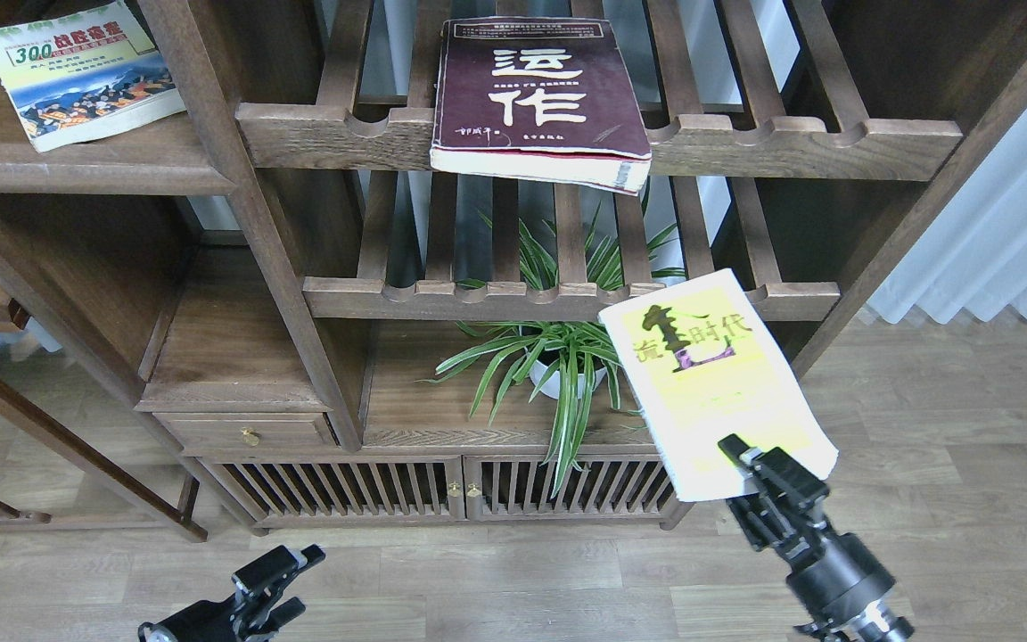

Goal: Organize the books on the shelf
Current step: 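Grasp the yellow-green book and pull it down off the shelf, then grasp the yellow-green book with the left gripper from the right gripper, then carry the yellow-green book with the left gripper to the upper shelf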

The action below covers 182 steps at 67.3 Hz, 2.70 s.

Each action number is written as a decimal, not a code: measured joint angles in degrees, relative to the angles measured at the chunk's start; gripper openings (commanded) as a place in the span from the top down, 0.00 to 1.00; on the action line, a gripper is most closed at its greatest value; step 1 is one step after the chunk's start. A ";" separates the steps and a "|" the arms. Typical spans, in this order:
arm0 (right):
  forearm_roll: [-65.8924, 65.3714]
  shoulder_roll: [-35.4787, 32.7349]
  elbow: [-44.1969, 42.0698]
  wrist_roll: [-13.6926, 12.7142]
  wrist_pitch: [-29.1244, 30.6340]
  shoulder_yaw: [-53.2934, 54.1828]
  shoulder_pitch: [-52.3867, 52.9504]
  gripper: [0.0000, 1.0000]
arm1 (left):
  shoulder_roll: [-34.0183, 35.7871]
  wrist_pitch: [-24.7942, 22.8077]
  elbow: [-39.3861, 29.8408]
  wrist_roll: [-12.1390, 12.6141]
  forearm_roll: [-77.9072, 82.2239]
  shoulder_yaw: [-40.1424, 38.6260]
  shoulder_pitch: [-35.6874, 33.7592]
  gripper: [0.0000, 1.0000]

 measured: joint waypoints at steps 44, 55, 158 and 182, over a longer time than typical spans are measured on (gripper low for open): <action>-12.28 11.26 -2.14 0.03 0.04 -8.79 6.57 1.00 | -7.69 0.01 -16.79 -6.50 0.83 1.80 -1.80 0.03; -14.29 12.25 -2.84 0.02 0.04 -9.22 6.60 1.00 | -9.37 0.01 -16.78 -6.70 0.83 1.19 -3.07 0.03; -17.79 12.32 -3.29 0.00 0.00 -10.23 8.95 0.01 | -15.79 0.01 -13.08 -1.74 -0.23 -3.12 -11.02 1.00; -17.44 12.31 -9.90 0.02 0.03 -10.34 11.47 0.01 | 7.10 0.01 -17.89 2.00 4.45 -1.93 -11.12 0.99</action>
